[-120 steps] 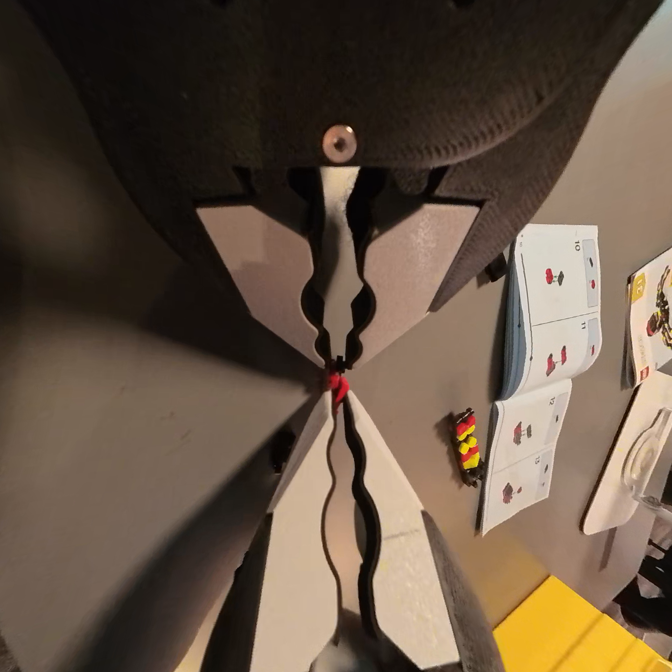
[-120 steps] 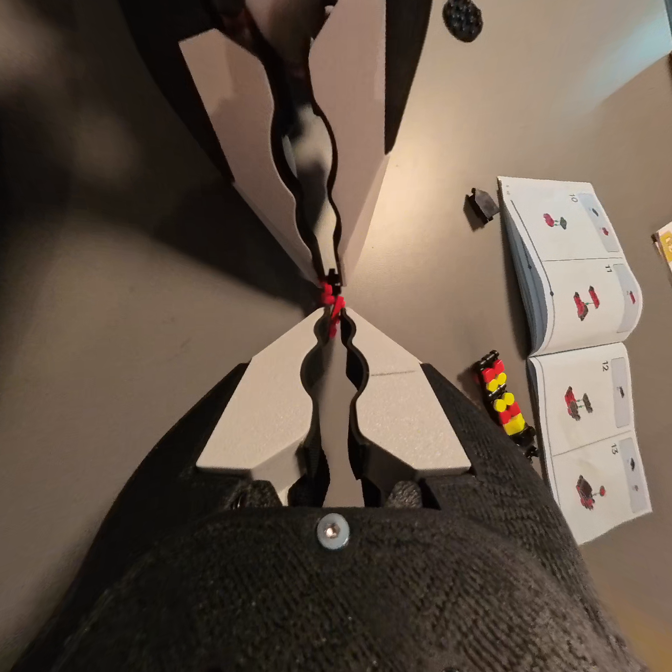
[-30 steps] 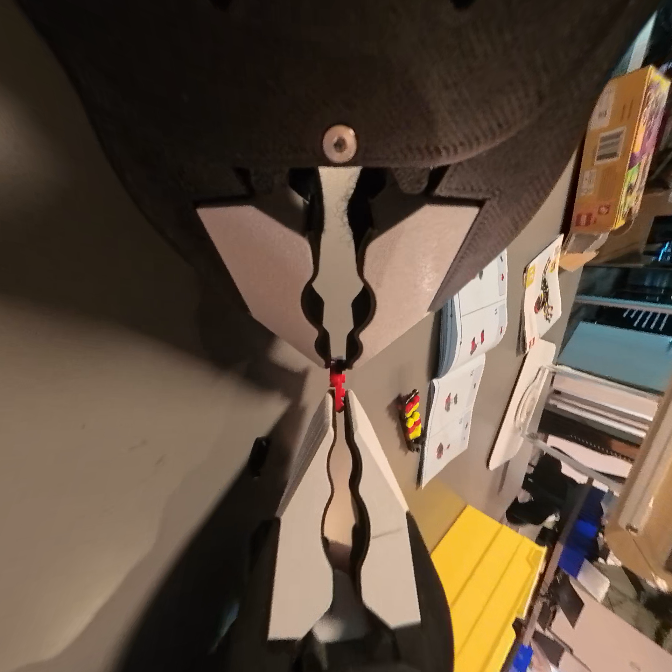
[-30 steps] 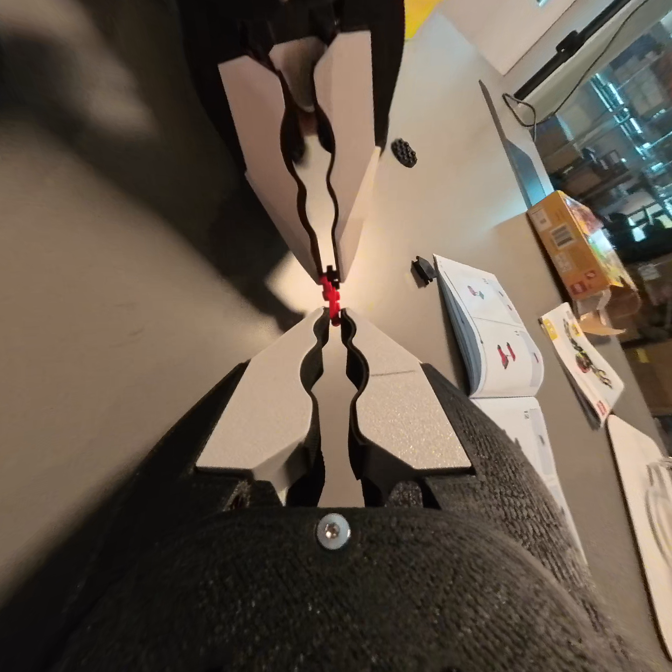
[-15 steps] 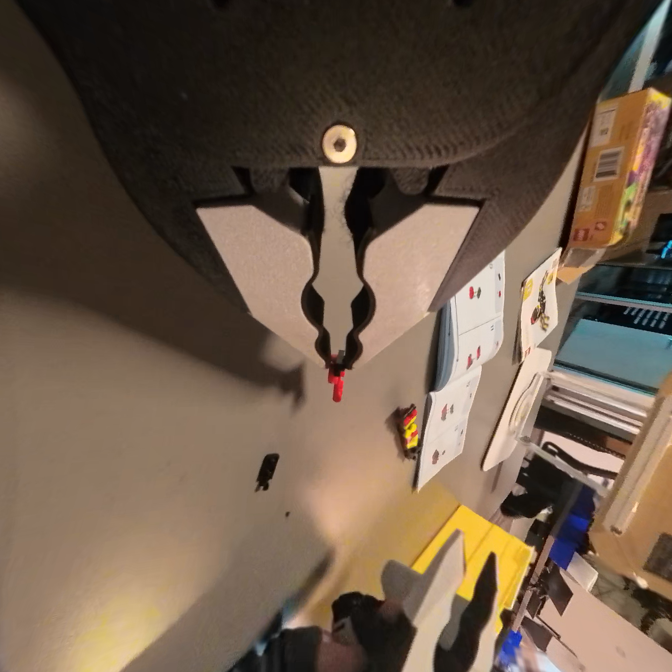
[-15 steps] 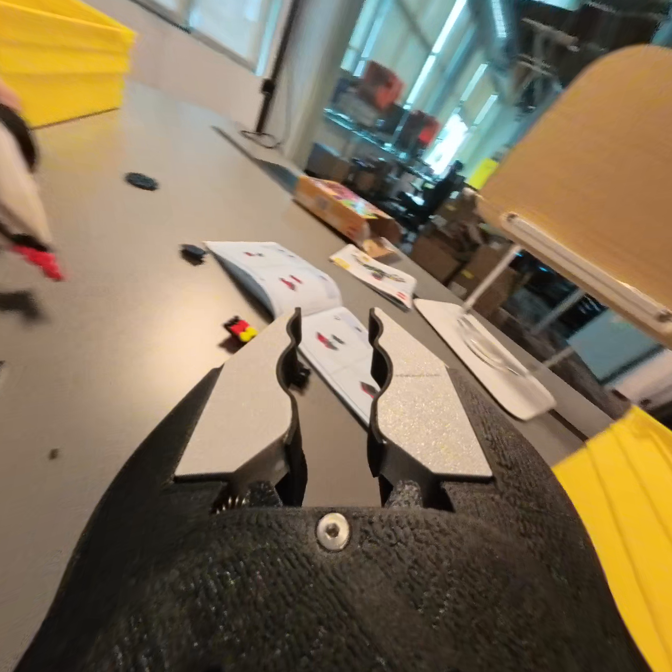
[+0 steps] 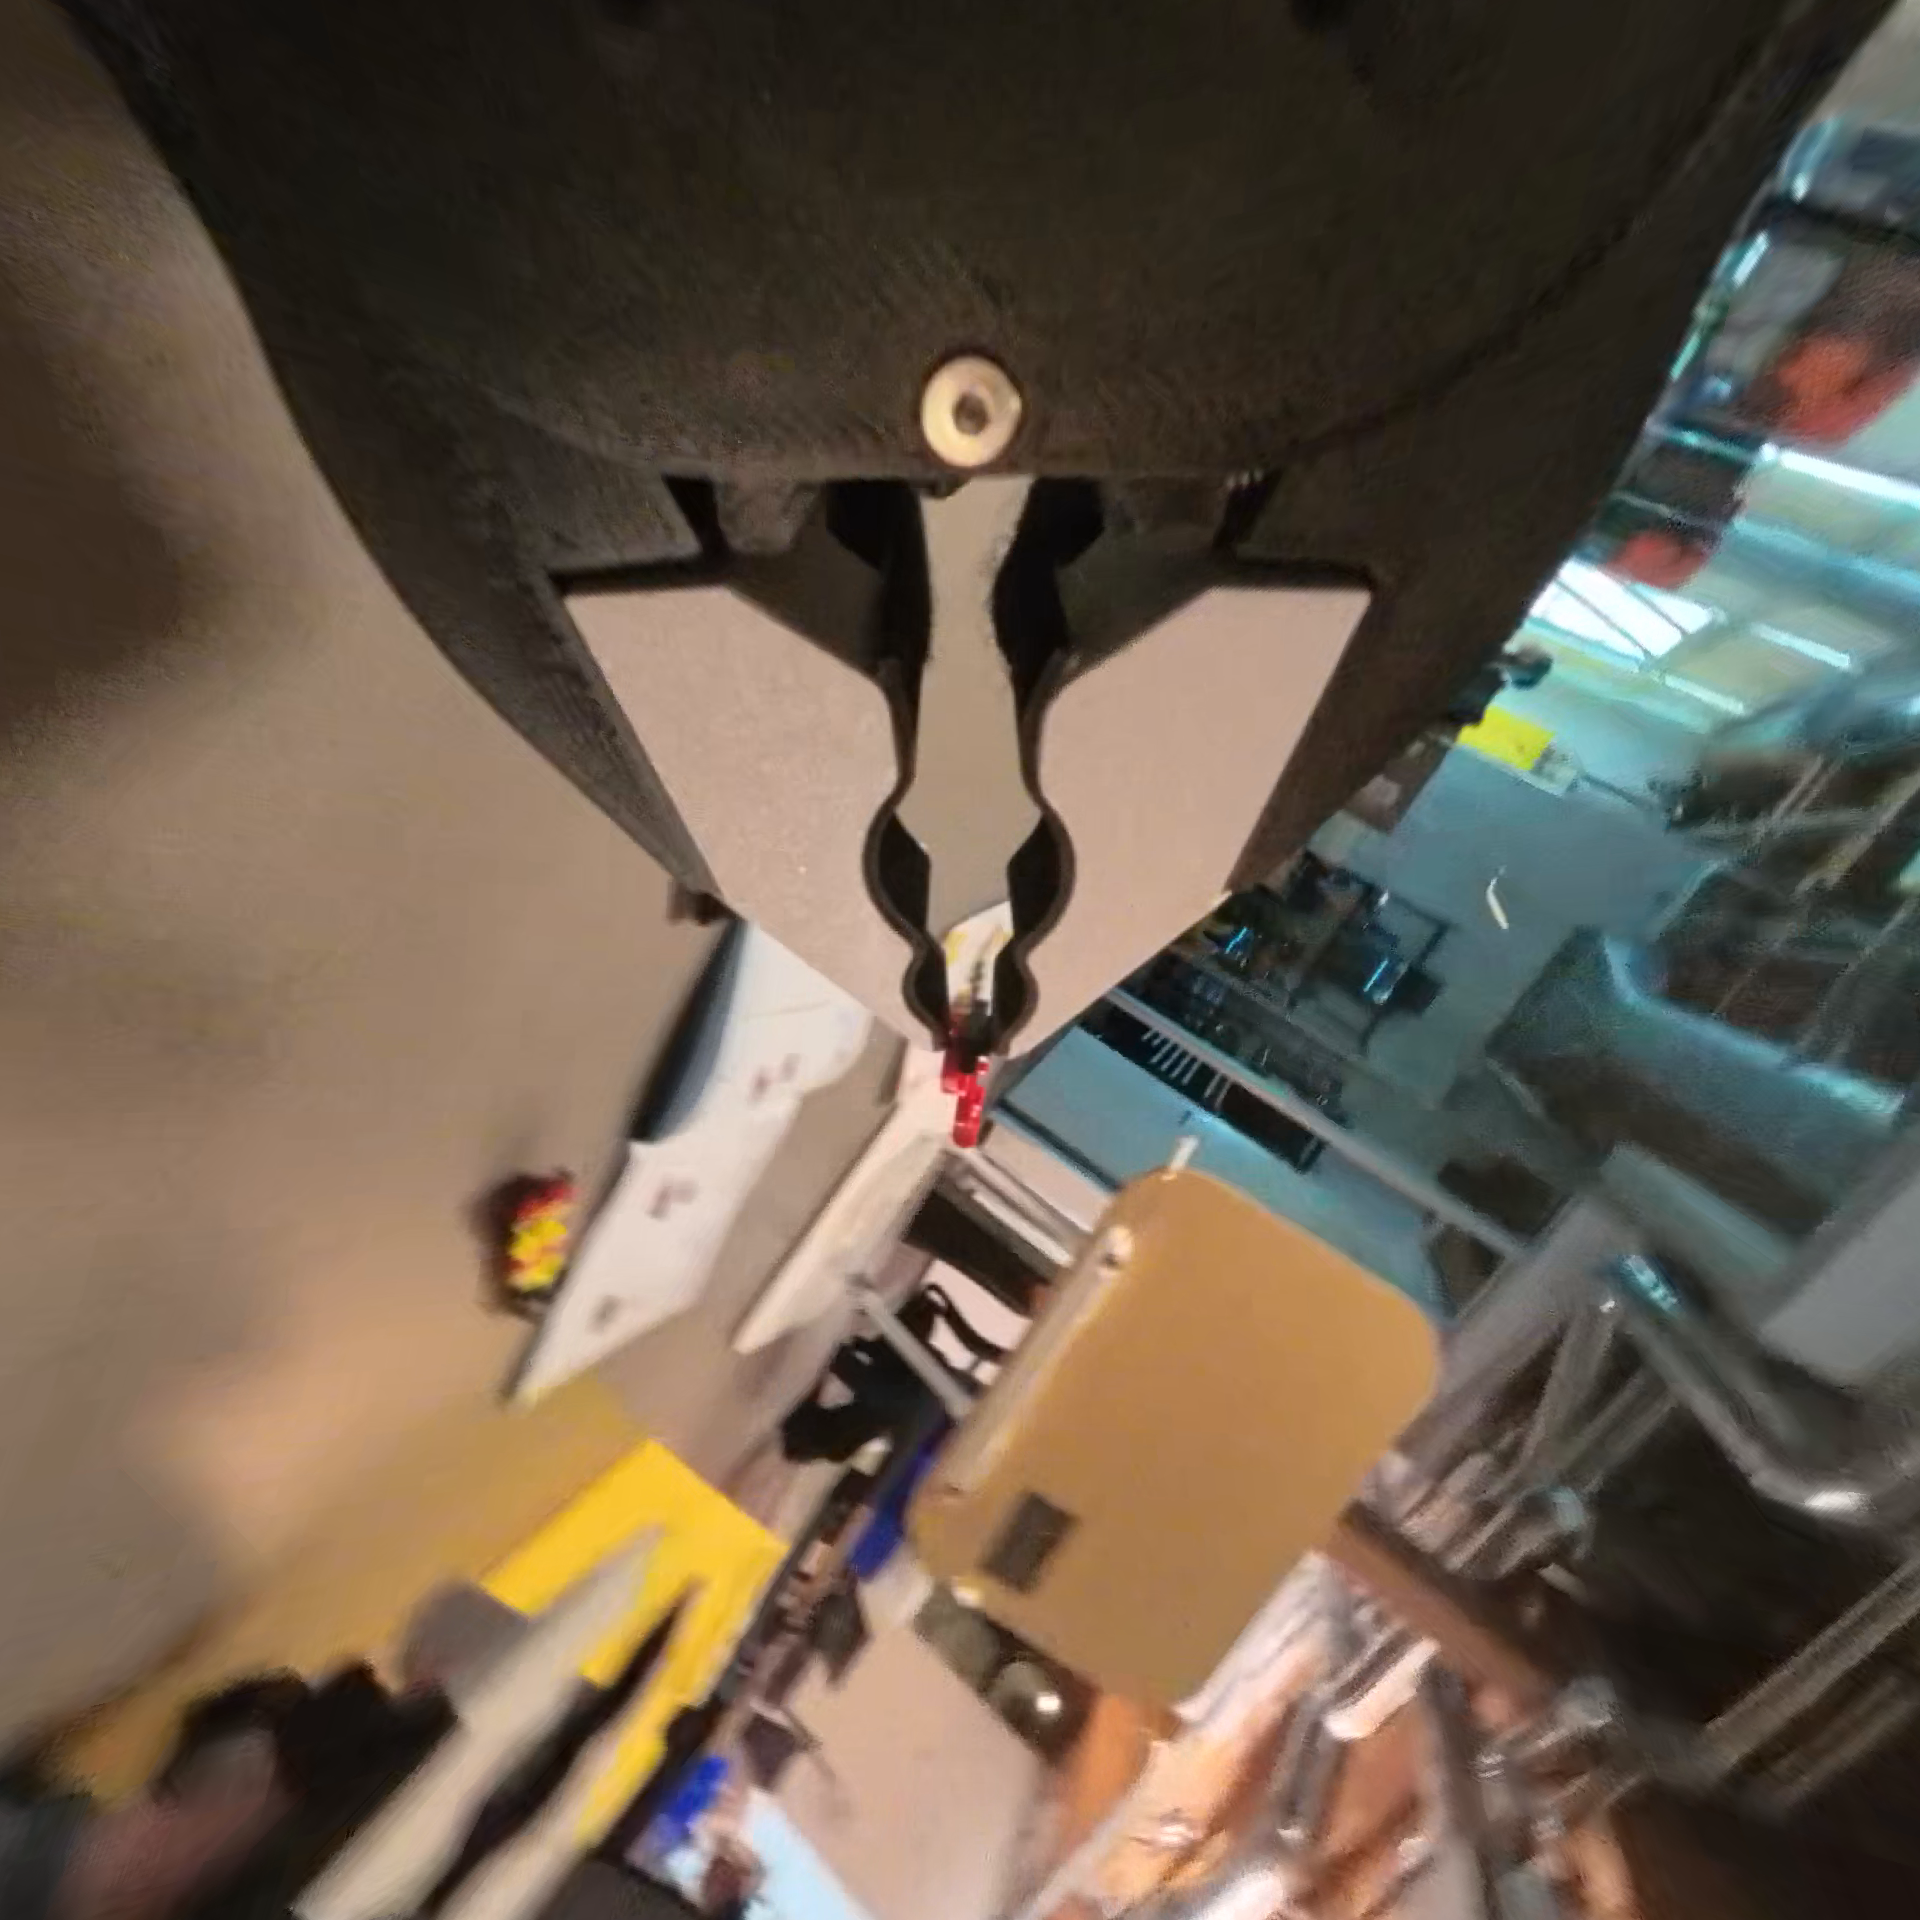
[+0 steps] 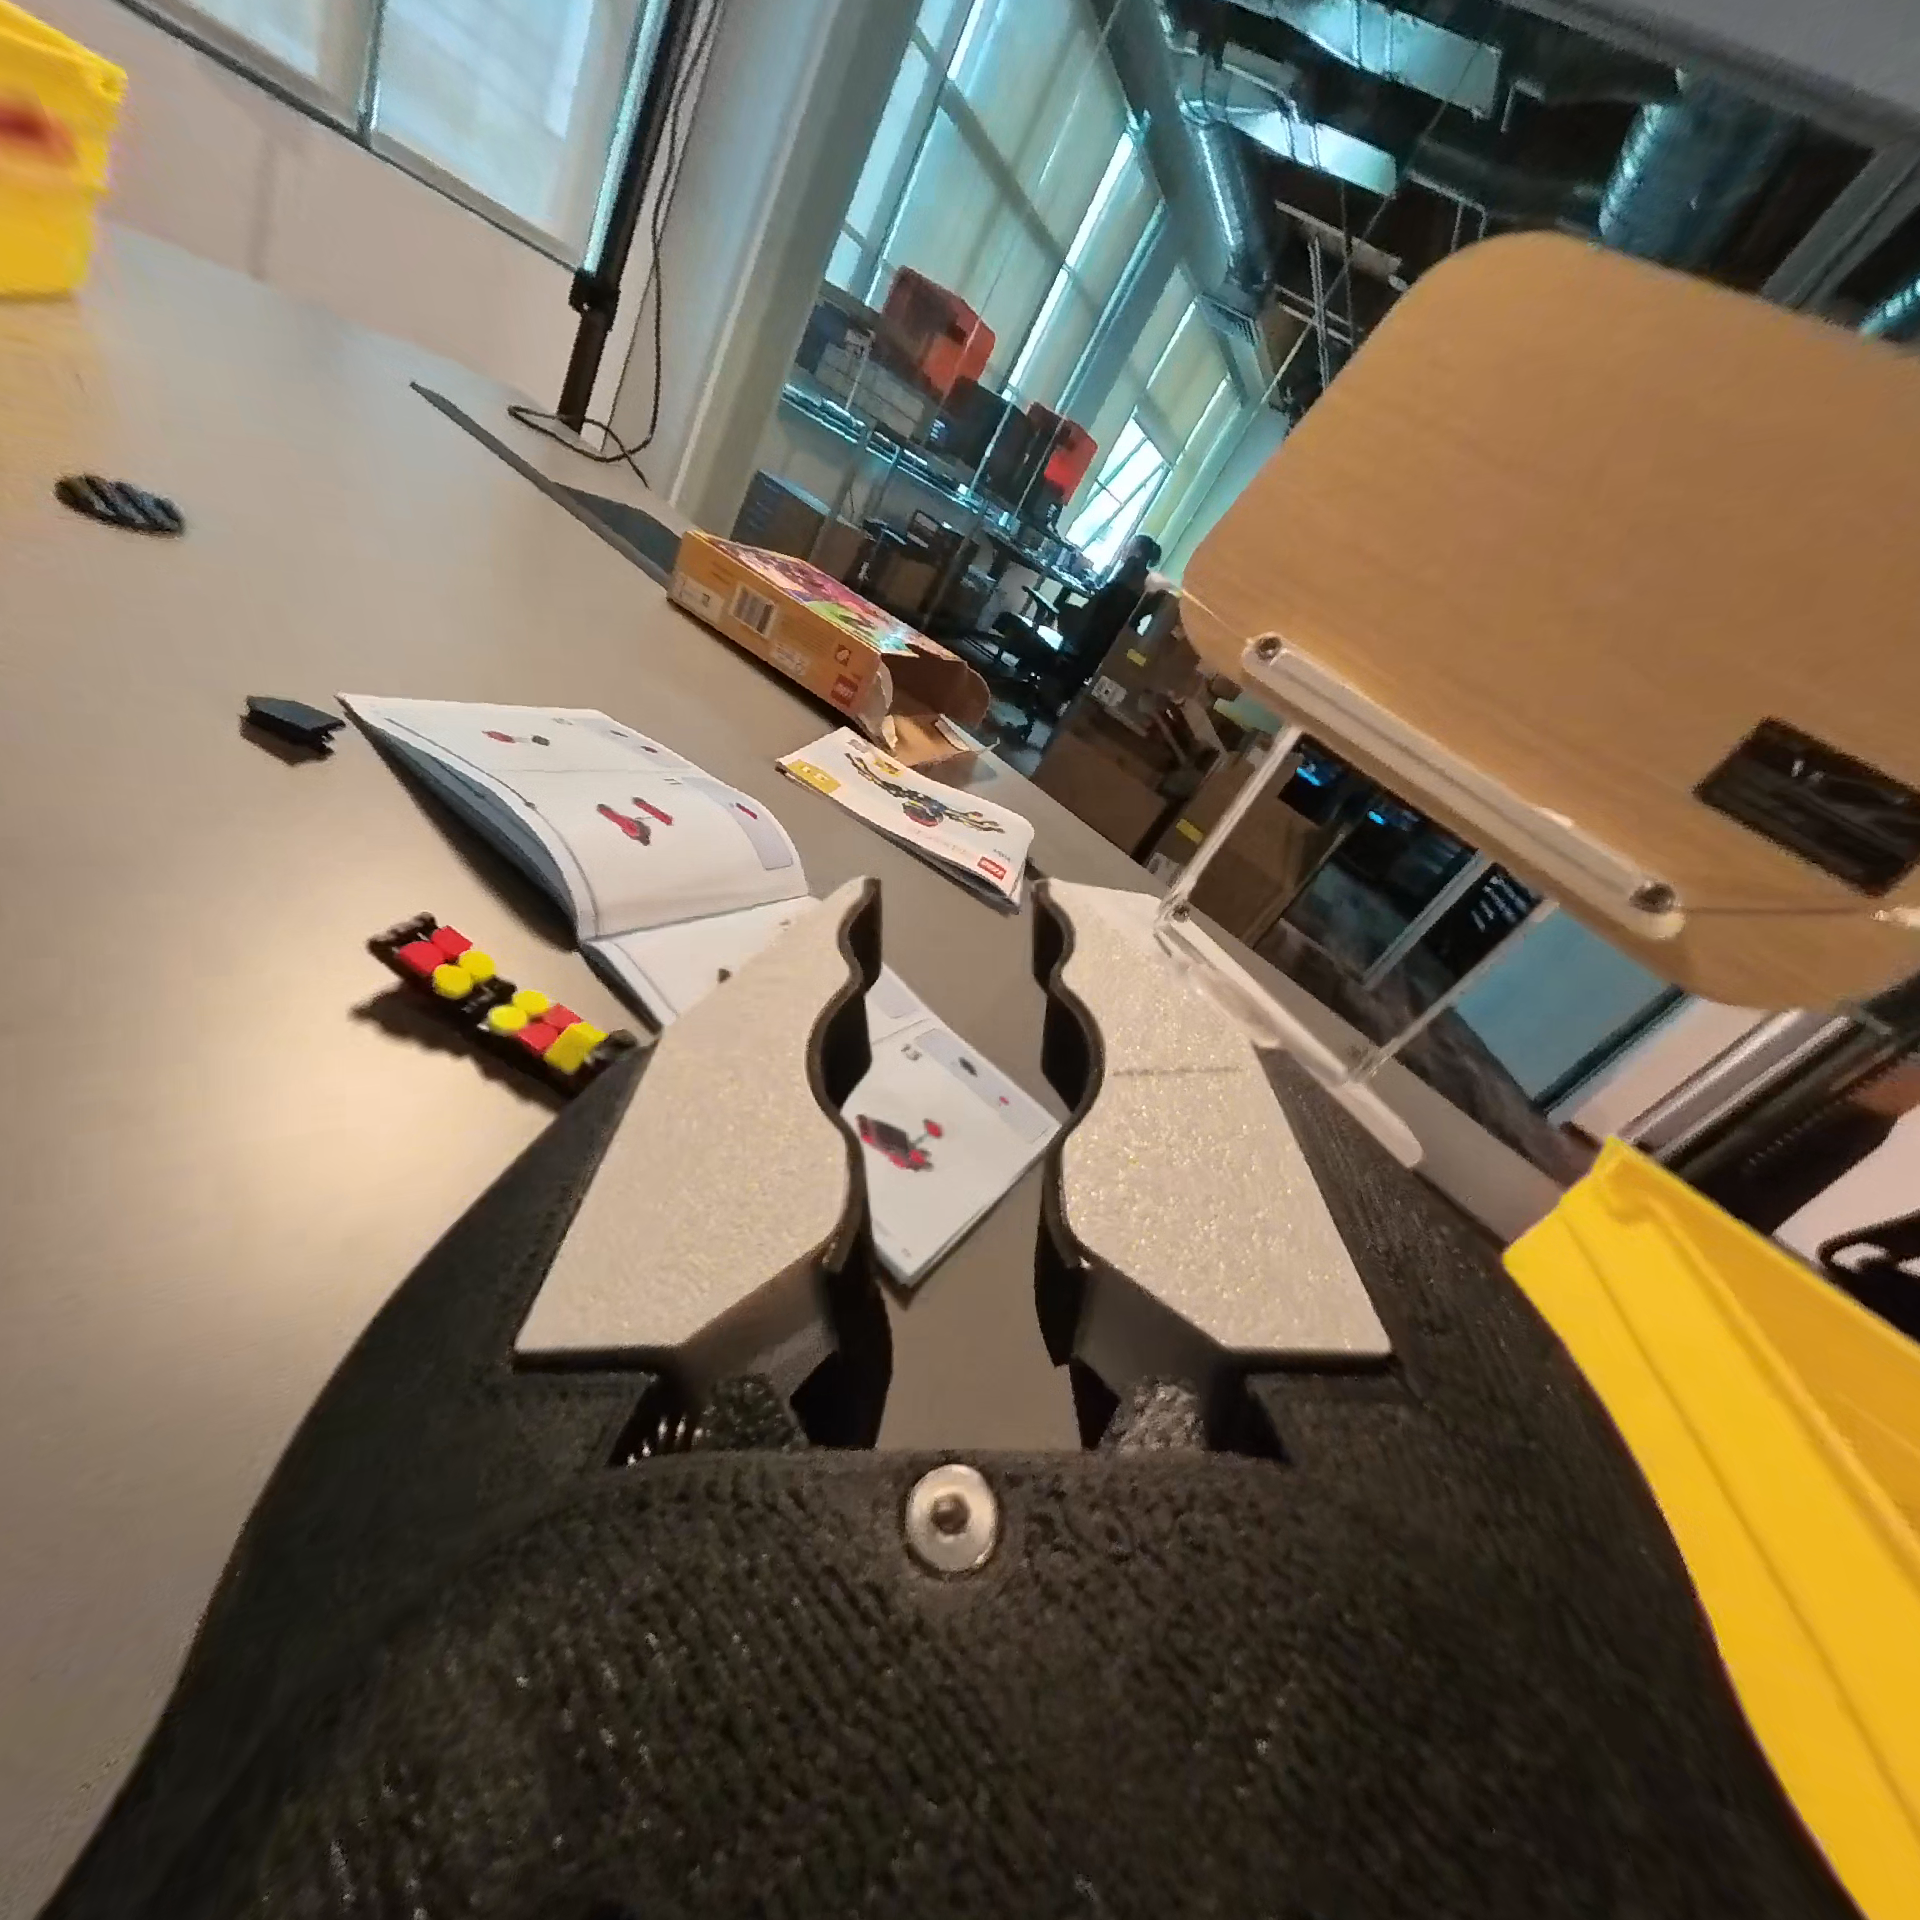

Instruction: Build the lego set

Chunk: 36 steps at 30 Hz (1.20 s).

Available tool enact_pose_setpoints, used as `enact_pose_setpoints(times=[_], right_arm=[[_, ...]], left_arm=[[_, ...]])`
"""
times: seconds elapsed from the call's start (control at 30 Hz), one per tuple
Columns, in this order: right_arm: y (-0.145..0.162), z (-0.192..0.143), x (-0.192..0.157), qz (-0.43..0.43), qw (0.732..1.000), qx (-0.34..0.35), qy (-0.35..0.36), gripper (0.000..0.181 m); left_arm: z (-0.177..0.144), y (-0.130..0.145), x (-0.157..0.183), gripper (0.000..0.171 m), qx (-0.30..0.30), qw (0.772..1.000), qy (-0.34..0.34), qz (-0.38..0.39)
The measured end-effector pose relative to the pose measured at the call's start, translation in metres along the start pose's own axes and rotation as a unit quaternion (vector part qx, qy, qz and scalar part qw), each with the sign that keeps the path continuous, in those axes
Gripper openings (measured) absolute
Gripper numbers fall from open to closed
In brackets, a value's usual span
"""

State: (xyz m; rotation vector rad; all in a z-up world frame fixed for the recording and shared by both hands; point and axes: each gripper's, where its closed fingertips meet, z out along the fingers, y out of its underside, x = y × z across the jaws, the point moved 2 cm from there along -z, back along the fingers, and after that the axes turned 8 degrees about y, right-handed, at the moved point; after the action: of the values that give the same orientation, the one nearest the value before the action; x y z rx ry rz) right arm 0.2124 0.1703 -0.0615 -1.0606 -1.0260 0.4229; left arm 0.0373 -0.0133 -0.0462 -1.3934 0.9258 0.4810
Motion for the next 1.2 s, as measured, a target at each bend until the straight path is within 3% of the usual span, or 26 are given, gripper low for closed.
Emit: enact_pose_setpoints(times=[0.1, 0.2, 0.3, 0.4, 0.53, 0.77, 1.0, 1.2], right_arm=[[0.006, 0.013, 0.001, -0.034, 0.999, 0.003, -0.016, 0.026], [0.006, 0.02, 0.003, -0.041, 0.999, 0.014, -0.022, 0.025], [0.005, 0.02, 0.006, -0.028, 0.999, 0.021, -0.023, 0.024], [0.002, 0.018, 0.009, -0.019, 0.999, 0.033, -0.02, 0.019], [0.001, 0.017, 0.008, -0.025, 0.999, 0.037, -0.021, 0.019], [0.003, 0.018, 0.014, -0.036, 0.999, 0.03, -0.004, 0.018], [0.011, 0.014, 0.033, -0.077, 0.996, 0.018, 0.037, 0.016], [0.023, 0.014, 0.052, -0.058, 0.996, -0.006, 0.066, 0.015]], left_arm=[[-0.023, -0.01, -0.036, 0.007, 0.01, 0.996, -0.091, -0.018], [-0.03, -0.016, -0.035, 0.007, 0.019, 0.991, -0.125, -0.039], [-0.017, -0.008, -0.012, 0.007, -0.016, 0.995, -0.103, -0.01], [-0.003, 0.002, 0.011, 0.007, -0.064, 0.992, -0.076, 0.081], [0.006, 0.014, 0.029, 0.008, -0.114, 0.97, -0.061, 0.207], [0.01, 0.017, 0.045, 0.007, -0.136, 0.937, -0.046, 0.319], [0.015, 0.01, 0.067, 0.007, -0.117, 0.919, -0.016, 0.375], [0.02, 0.007, 0.08, 0.007, -0.094, 0.928, 0.019, 0.359]])
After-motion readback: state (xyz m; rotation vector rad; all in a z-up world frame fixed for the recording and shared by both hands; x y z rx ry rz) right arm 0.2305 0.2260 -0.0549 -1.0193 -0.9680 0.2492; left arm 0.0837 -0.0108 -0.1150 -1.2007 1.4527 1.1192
